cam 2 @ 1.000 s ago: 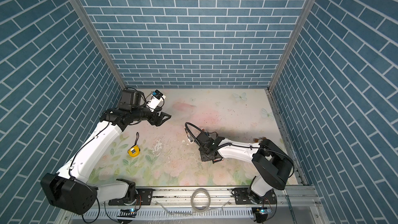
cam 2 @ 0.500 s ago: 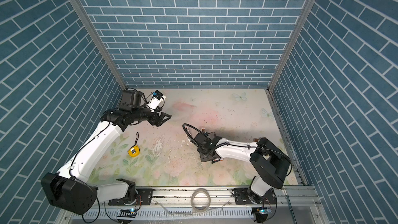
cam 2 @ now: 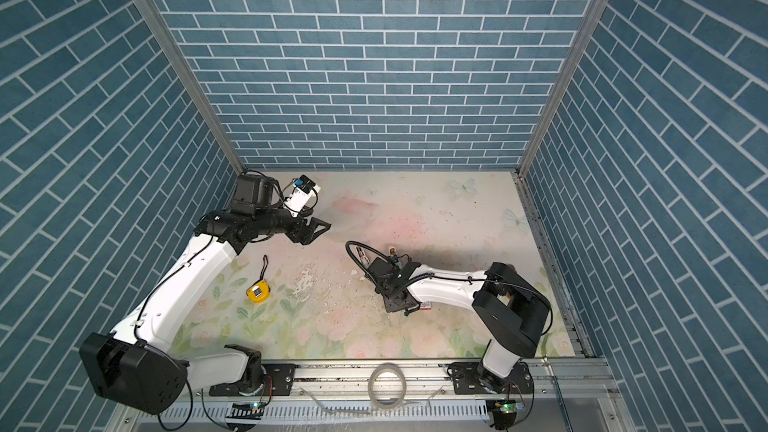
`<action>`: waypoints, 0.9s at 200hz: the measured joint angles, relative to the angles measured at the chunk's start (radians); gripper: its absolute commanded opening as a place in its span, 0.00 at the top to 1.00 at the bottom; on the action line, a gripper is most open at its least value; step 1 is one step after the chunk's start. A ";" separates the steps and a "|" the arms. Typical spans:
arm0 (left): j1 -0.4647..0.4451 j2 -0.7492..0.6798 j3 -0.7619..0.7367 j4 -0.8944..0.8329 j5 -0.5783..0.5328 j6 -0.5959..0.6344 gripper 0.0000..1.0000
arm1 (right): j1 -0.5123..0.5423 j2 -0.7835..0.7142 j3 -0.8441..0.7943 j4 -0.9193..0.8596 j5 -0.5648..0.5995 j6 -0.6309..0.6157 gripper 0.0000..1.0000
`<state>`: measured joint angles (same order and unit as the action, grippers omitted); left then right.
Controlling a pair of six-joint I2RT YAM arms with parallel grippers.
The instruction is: Load the staples into the stapler
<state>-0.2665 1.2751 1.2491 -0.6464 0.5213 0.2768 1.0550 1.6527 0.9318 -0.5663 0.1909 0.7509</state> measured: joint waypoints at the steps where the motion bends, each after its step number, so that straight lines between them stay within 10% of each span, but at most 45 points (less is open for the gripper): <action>1: 0.000 0.000 0.000 0.000 0.000 0.000 0.19 | 0.000 0.001 0.000 -0.001 0.000 0.000 0.74; 180: 0.000 -0.002 -0.005 0.016 0.009 -0.012 0.19 | 0.011 0.026 0.020 -0.023 0.034 0.000 0.74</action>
<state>-0.2665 1.2736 1.2446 -0.6304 0.5301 0.2649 1.0660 1.6791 0.9516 -0.5896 0.2245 0.7513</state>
